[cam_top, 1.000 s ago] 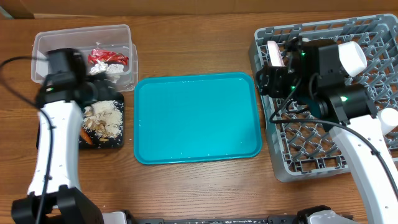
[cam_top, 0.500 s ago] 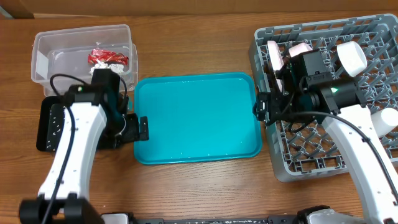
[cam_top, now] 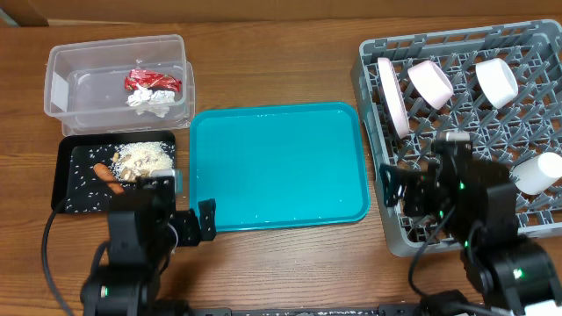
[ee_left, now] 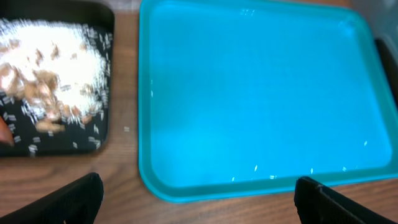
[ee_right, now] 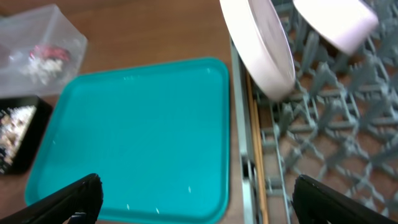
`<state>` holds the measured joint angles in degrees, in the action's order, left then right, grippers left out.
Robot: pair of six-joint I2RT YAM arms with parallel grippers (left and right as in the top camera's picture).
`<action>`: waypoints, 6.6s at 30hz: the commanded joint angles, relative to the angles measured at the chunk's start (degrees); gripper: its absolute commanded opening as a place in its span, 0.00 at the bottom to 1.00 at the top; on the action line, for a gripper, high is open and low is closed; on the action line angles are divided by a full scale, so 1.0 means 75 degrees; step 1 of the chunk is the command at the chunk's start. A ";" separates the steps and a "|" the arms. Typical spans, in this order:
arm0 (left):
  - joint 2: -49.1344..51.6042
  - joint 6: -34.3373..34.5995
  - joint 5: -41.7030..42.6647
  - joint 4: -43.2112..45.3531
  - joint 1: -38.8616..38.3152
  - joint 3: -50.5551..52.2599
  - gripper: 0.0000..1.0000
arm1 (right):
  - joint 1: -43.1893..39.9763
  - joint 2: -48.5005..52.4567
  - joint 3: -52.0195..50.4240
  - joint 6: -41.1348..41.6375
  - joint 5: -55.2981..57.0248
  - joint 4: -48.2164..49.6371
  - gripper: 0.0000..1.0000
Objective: Sort waste into correct bins and load items into the dishwasher
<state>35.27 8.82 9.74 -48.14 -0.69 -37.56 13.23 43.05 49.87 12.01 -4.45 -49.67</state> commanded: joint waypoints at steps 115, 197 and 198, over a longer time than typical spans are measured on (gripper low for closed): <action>-0.3424 -0.0513 -0.0813 0.1008 -0.0020 0.1346 1.00 | -0.1626 -0.5718 -0.6586 -0.1005 0.0396 0.5983 1.00; -0.4669 -0.1378 -0.0702 0.5878 -0.0006 0.4972 1.00 | -0.1626 -0.5718 -0.6586 -0.1005 0.0396 0.5983 1.00; -0.4669 -0.1378 -0.0702 0.5878 -0.0006 0.4972 1.00 | -0.1626 -0.5718 -0.6586 -0.1005 0.0396 0.5983 1.00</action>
<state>0.86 -0.23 4.86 -3.88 -0.69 -0.49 1.21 0.82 1.06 4.47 -1.48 -5.15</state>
